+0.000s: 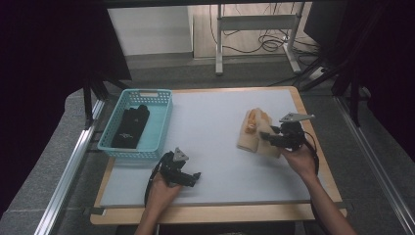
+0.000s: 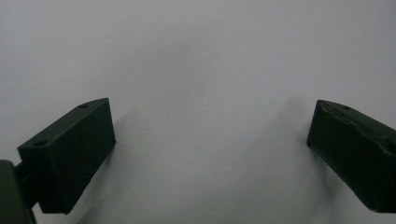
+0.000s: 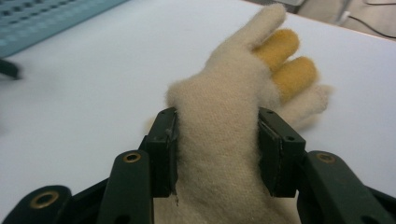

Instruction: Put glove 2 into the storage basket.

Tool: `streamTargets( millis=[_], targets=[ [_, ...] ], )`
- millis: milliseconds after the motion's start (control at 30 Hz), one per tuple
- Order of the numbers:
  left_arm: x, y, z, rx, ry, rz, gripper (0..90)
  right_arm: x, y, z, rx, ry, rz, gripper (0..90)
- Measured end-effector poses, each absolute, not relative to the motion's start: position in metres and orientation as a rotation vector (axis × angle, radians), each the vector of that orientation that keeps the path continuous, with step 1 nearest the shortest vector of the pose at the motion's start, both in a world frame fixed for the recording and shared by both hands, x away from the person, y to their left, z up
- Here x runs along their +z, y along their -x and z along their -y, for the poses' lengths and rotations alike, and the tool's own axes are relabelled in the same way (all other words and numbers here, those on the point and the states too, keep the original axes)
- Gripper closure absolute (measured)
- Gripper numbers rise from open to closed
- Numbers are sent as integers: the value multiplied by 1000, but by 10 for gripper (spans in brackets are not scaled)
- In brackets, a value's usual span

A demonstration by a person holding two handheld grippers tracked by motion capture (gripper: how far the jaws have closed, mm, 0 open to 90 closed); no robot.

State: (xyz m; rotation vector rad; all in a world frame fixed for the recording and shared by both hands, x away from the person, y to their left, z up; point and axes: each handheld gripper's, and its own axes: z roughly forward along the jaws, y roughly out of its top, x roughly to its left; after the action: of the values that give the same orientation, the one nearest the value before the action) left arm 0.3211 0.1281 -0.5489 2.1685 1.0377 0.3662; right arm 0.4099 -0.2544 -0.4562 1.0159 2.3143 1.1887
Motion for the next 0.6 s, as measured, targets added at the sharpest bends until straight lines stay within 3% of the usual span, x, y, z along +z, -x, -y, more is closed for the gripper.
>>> streamTargets(
  millis=[267, 600],
  targets=[
    [-549, -321, -128, 368, -2165, -1038, 13, -457, -385, 196, 1220, -882, -2425, 519],
    [-549, -321, -128, 368, -2169, -1036, 13, -496, -379, 138, 1193, -858, -2535, 508]
  ],
)
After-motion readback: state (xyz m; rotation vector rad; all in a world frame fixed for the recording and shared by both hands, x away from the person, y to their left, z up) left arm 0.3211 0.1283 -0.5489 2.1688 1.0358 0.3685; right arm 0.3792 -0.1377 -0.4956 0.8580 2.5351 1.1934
